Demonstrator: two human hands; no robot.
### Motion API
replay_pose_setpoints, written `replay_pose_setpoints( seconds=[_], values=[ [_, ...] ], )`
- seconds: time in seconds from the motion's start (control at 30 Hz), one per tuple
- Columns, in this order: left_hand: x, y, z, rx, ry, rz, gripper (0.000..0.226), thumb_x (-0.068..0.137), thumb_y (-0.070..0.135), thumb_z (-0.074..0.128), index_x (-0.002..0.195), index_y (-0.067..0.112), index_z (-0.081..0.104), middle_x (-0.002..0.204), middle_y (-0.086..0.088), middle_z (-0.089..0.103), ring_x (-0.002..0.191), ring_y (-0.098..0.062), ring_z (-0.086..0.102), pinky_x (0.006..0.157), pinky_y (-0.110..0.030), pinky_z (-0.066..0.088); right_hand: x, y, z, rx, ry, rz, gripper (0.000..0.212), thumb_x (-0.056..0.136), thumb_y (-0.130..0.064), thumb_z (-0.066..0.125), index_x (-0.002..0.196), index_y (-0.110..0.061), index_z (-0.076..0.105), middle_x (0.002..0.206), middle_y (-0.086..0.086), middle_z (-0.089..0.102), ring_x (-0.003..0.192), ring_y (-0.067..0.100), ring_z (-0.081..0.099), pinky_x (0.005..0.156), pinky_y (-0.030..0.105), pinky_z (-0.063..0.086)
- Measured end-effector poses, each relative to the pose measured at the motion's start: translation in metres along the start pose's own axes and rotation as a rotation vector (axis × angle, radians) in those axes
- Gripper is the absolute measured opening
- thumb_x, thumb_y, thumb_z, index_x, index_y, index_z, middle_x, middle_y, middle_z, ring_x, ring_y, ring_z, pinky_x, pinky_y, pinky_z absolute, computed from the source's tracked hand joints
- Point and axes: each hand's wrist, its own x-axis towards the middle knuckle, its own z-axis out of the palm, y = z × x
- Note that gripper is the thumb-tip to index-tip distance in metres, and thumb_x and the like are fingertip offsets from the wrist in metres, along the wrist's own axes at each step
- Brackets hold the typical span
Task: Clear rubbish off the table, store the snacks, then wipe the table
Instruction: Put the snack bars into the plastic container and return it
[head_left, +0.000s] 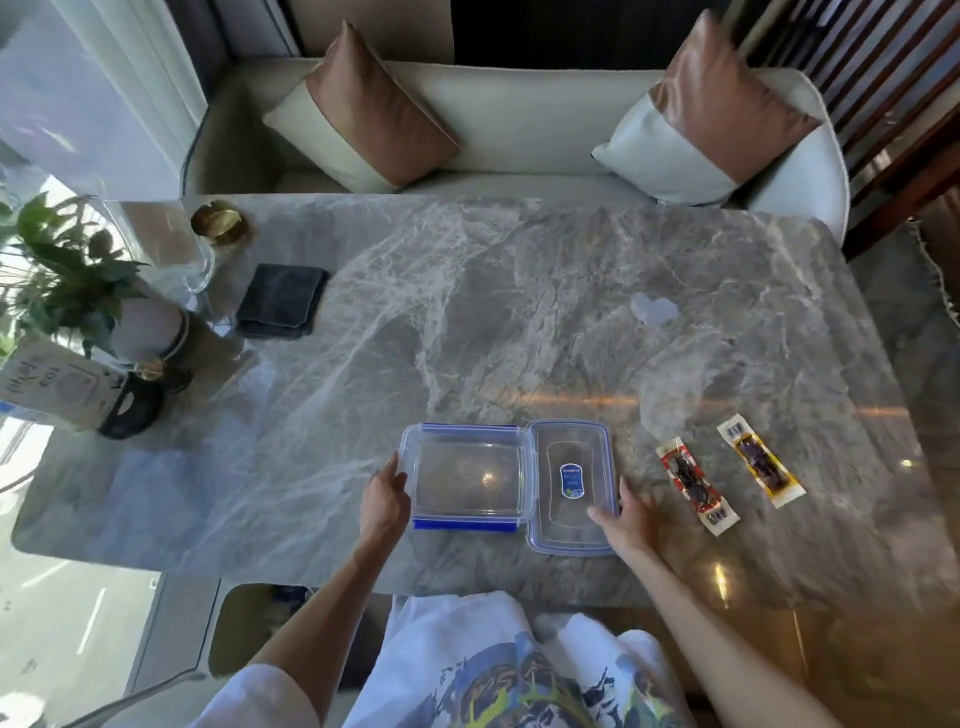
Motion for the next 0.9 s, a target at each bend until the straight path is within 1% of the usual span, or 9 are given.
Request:
replay_pose_setpoints(
  seconds=[0.13, 0.2, 0.27, 0.37, 0.47, 0.57, 0.7, 0.8, 0.9],
  values=[
    [0.001, -0.002, -0.001, 0.019, -0.139, 0.049, 0.050, 0.099, 0.011, 0.041, 0.148, 0.011, 0.033, 0.141, -0.018, 0.050, 0.127, -0.033, 0.051, 0.103, -0.047, 0.045, -0.009, -0.002, 0.002, 0.096, -0.028, 0.058, 0.082, 0.086, -0.020, 0.070, 0.153, -0.013, 0.023, 0.150, 0.022, 0.028, 0.143, 0.033, 0.028, 0.118, 0.039, 0.027],
    [0.002, -0.002, -0.003, 0.088, -0.114, -0.025, 0.052, 0.098, 0.014, 0.040, 0.148, 0.008, 0.030, 0.141, -0.023, 0.046, 0.125, -0.038, 0.048, 0.104, -0.051, 0.041, -0.016, -0.003, -0.001, 0.152, -0.043, 0.081, 0.082, 0.086, -0.015, 0.070, 0.153, -0.014, 0.023, 0.155, 0.018, 0.030, 0.143, 0.031, 0.033, 0.117, 0.043, 0.031],
    [-0.001, 0.011, -0.006, 0.172, 0.025, -0.061, 0.052, 0.095, 0.016, 0.041, 0.145, 0.007, 0.031, 0.137, -0.025, 0.046, 0.120, -0.042, 0.048, 0.099, -0.052, 0.040, -0.018, -0.003, -0.007, 0.219, -0.003, 0.078, 0.077, 0.086, -0.013, 0.070, 0.152, -0.013, 0.029, 0.153, 0.016, 0.038, 0.141, 0.029, 0.038, 0.115, 0.043, 0.036],
    [-0.005, 0.053, 0.006, 0.324, 0.172, 0.137, 0.049, 0.092, 0.014, 0.046, 0.141, 0.009, 0.041, 0.133, -0.020, 0.052, 0.118, -0.039, 0.049, 0.100, -0.048, 0.036, -0.015, 0.004, -0.030, 0.304, 0.229, 0.095, 0.056, 0.086, -0.016, 0.069, 0.138, -0.009, 0.051, 0.130, 0.016, 0.061, 0.118, 0.029, 0.059, 0.102, 0.040, 0.046],
    [-0.018, 0.107, 0.033, 0.372, 0.137, 0.451, 0.048, 0.087, 0.003, 0.046, 0.134, 0.011, 0.050, 0.131, -0.013, 0.055, 0.114, -0.034, 0.051, 0.098, -0.043, 0.039, -0.015, 0.026, -0.060, 0.416, 0.399, 0.183, 0.030, 0.085, -0.023, 0.064, 0.110, -0.008, 0.071, 0.110, 0.015, 0.072, 0.101, 0.032, 0.067, 0.081, 0.035, 0.051],
    [-0.031, 0.170, 0.076, 0.321, 0.056, 0.602, 0.053, 0.078, -0.004, 0.047, 0.127, 0.013, 0.058, 0.125, -0.009, 0.060, 0.112, -0.032, 0.053, 0.093, -0.039, 0.042, -0.004, 0.054, -0.088, 0.417, 0.445, 0.363, 0.028, 0.084, -0.026, 0.063, 0.096, -0.004, 0.075, 0.101, 0.020, 0.074, 0.089, 0.034, 0.068, 0.068, 0.034, 0.048],
    [-0.040, 0.238, 0.151, 0.329, -0.107, 0.553, 0.040, 0.087, 0.002, 0.045, 0.121, 0.016, 0.060, 0.122, -0.009, 0.060, 0.111, -0.033, 0.054, 0.090, -0.039, 0.042, 0.024, 0.091, -0.113, 0.381, 0.357, 0.490, 0.033, 0.085, -0.022, 0.063, 0.105, 0.003, 0.071, 0.110, 0.028, 0.069, 0.102, 0.041, 0.067, 0.079, 0.041, 0.053],
    [-0.045, 0.263, 0.205, 0.435, -0.233, 0.446, 0.027, 0.093, 0.012, 0.046, 0.115, 0.013, 0.061, 0.122, -0.014, 0.060, 0.112, -0.036, 0.057, 0.090, -0.041, 0.046, 0.036, 0.113, -0.121, 0.260, 0.246, 0.349, 0.036, 0.089, -0.027, 0.060, 0.108, 0.003, 0.070, 0.109, 0.030, 0.068, 0.103, 0.041, 0.066, 0.084, 0.043, 0.053],
    [-0.043, 0.268, 0.247, 0.503, -0.356, 0.342, 0.029, 0.093, 0.021, 0.054, 0.119, 0.009, 0.060, 0.126, -0.018, 0.059, 0.118, -0.035, 0.055, 0.098, -0.041, 0.045, 0.046, 0.126, -0.125, 0.224, 0.184, 0.273, 0.035, 0.088, -0.028, 0.062, 0.097, 0.005, 0.074, 0.100, 0.027, 0.072, 0.096, 0.037, 0.069, 0.079, 0.040, 0.053]
  ],
)
